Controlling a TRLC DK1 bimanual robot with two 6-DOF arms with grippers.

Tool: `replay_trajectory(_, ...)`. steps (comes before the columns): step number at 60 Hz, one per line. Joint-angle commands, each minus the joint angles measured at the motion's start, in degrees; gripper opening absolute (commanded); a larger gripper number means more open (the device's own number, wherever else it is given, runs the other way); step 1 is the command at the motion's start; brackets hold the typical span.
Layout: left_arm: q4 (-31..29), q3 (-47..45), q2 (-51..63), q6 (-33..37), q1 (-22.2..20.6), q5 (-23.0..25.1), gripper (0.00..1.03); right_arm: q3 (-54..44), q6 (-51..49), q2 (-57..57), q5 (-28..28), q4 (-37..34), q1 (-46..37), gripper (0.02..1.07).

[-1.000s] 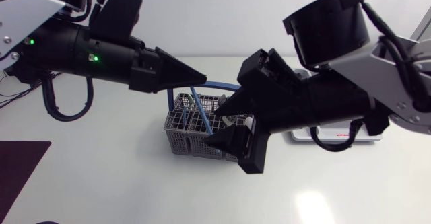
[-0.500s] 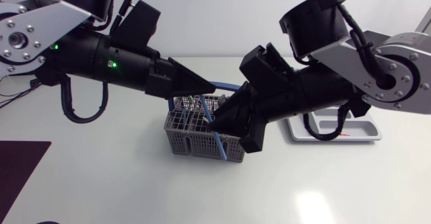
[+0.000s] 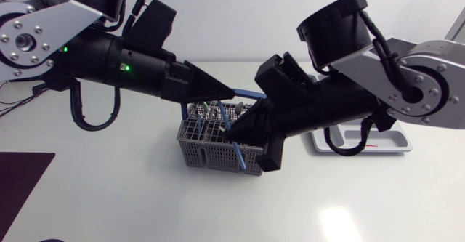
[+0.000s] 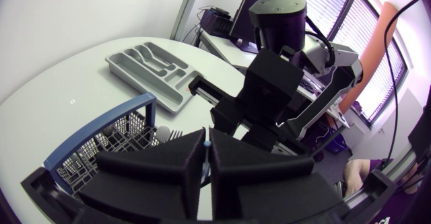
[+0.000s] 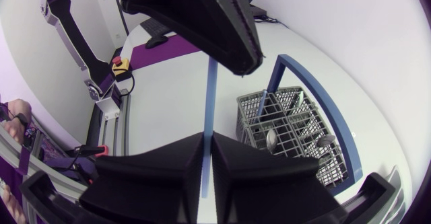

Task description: Unload the cutlery basket into the drawer organizer.

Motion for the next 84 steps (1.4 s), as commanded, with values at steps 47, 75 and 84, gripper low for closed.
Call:
replay_trajectory(47, 1.94, 0.3, -7.19, 3.05, 23.04, 0.42, 0.57, -4.36, -7.8, -16.47, -4.07, -17.06, -23.39, 0.08)
replay_trajectory(75, -0.78, -11.74, -10.62, 15.44, 10.12, -17.42, 0.57, -0.14, -4.55, 7.61, -3.01, -5.11, -47.91, 0.08)
replay_trajectory(84, -1.93, -11.74, -9.3, 15.53, 8.45, -19.53, 0.58, 3.81, -1.03, 17.63, 0.41, -1.41, -48.26, 0.08)
